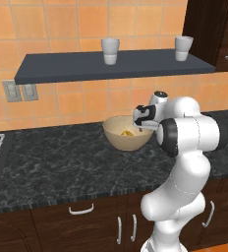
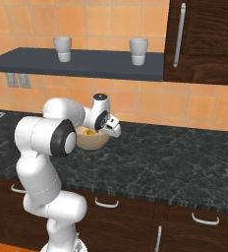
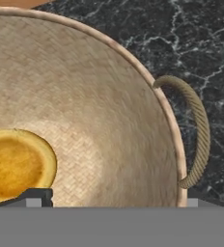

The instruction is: Open the cabinet, pick up the bread from the cabinet and place it in the basket. Then move the basket to the dining counter.

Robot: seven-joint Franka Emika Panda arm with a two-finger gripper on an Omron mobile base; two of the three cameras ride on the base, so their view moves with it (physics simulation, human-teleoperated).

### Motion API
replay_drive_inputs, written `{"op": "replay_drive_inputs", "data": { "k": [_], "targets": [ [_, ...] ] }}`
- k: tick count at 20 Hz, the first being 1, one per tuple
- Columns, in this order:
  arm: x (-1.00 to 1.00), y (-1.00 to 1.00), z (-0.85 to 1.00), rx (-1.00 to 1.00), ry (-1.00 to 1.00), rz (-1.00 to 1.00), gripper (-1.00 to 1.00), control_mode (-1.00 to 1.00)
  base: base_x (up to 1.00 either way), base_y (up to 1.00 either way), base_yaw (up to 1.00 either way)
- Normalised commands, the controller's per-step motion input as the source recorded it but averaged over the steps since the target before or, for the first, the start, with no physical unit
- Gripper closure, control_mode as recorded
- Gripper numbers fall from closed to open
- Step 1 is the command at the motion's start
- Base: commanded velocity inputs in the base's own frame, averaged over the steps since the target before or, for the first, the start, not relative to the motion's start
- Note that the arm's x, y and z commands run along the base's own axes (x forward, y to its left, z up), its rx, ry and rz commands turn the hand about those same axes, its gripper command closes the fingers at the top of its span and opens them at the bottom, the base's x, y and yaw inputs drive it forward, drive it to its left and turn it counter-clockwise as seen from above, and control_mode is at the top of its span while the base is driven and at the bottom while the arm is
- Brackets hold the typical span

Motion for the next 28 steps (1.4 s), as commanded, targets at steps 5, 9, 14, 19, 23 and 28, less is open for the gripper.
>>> {"op": "replay_drive_inputs", "data": {
  "k": [5, 9, 14, 19, 23, 28],
  "targets": [
    [0.0, 0.01, -0.14, 0.0, -0.01, 0.0, 1.0, -1.0, 0.0, 0.0, 0.0],
    [-0.01, 0.02, -0.03, 0.0, -0.02, 0.0, 1.0, -1.0, 0.0, 0.0, 0.0],
    [-0.2, -0.01, 0.38, 0.05, 0.0, -0.05, 1.0, -1.0, 0.0, 0.0, 0.0],
    [-0.24, -0.19, 0.83, 0.15, 0.0, -0.15, 1.0, -1.0, 0.0, 0.0, 0.0],
    [-0.68, -0.14, 0.59, 0.17, -0.04, -0.09, 1.0, -1.0, 0.0, 0.0, 0.0],
    [-0.75, -0.03, 0.14, 0.1, -0.05, -0.01, 1.0, -1.0, 0.0, 0.0, 0.0]
  ]
}}
